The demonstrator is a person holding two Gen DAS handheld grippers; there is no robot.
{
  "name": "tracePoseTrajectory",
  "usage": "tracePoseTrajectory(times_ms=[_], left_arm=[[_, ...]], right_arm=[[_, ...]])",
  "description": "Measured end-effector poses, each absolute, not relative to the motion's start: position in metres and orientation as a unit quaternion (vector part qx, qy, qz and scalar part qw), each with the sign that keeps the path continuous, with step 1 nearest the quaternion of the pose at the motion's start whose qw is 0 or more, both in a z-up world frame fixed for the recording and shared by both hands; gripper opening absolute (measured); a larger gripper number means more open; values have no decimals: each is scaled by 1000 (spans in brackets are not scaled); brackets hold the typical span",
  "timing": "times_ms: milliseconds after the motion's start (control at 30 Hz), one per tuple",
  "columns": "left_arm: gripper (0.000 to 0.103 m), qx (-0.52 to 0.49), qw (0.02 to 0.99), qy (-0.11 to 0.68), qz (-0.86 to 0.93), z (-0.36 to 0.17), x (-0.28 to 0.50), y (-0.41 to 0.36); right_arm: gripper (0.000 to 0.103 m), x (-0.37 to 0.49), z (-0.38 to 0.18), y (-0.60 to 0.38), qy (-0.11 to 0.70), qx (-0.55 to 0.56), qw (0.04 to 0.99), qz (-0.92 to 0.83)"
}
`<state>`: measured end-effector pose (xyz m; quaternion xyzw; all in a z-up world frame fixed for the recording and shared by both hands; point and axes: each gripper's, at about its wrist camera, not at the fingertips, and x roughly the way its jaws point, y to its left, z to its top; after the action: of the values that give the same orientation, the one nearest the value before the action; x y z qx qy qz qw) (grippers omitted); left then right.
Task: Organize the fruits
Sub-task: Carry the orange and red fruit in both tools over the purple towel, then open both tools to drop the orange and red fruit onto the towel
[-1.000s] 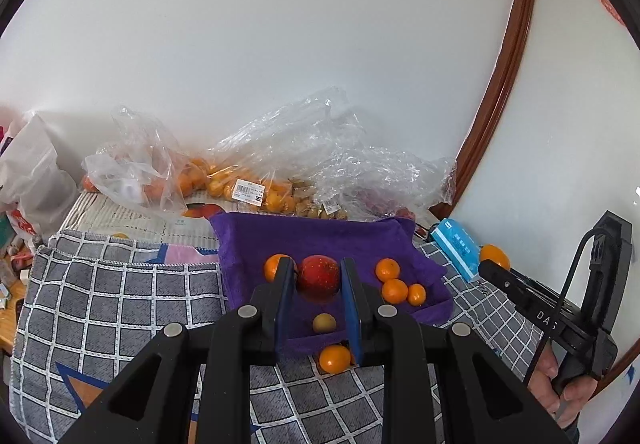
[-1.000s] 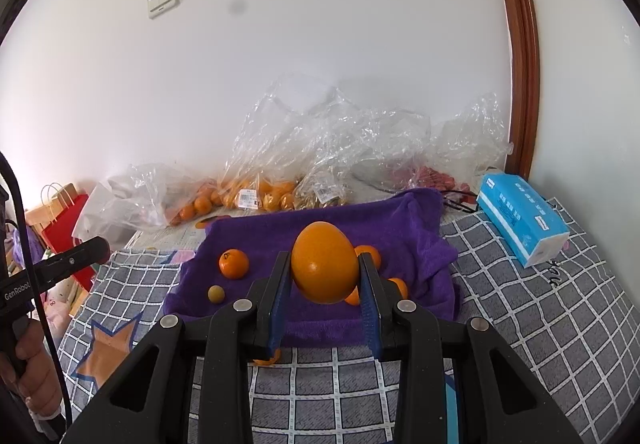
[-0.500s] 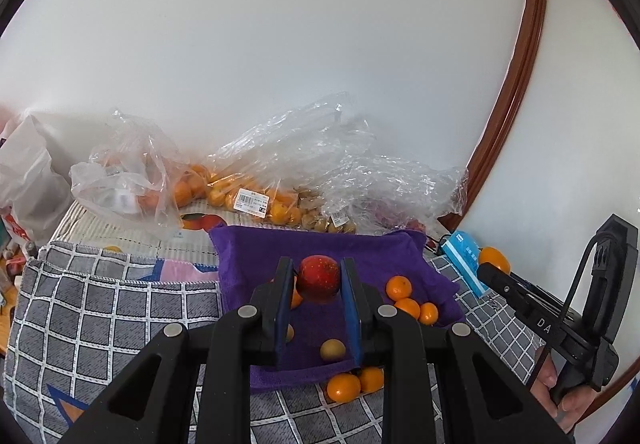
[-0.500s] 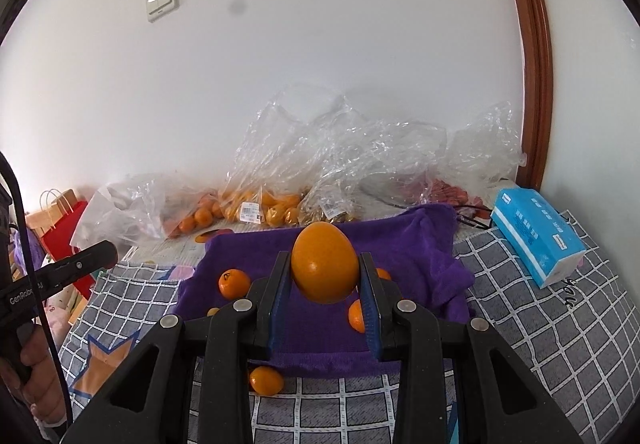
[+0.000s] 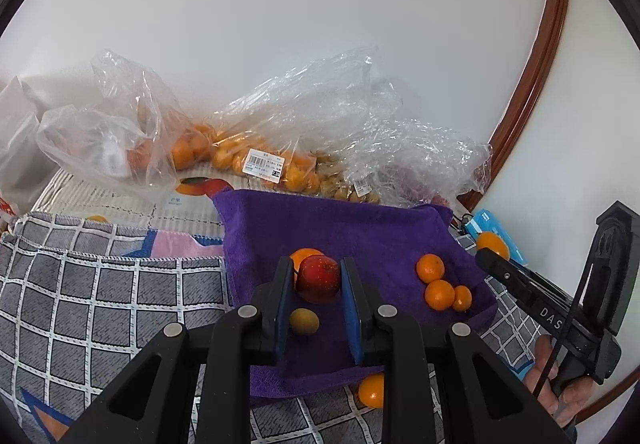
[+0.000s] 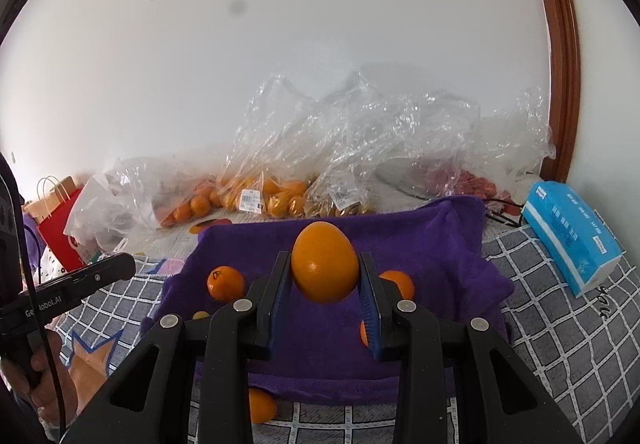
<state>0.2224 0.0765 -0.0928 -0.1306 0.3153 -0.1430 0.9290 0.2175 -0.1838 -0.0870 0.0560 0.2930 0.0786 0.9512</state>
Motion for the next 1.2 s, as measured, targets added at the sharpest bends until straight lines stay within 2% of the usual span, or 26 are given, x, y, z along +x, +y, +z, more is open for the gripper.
tracePoseTrajectory(times_ms=[633,1200], left_arm=[[22,-161,928,310,-129,-108,231,90],[22,-125,916,361,-122,-135,245,72]], right_arm=[[33,232,-109,-207,321,85,942,52],[33,236,-143,-170,385,25,920,74]])
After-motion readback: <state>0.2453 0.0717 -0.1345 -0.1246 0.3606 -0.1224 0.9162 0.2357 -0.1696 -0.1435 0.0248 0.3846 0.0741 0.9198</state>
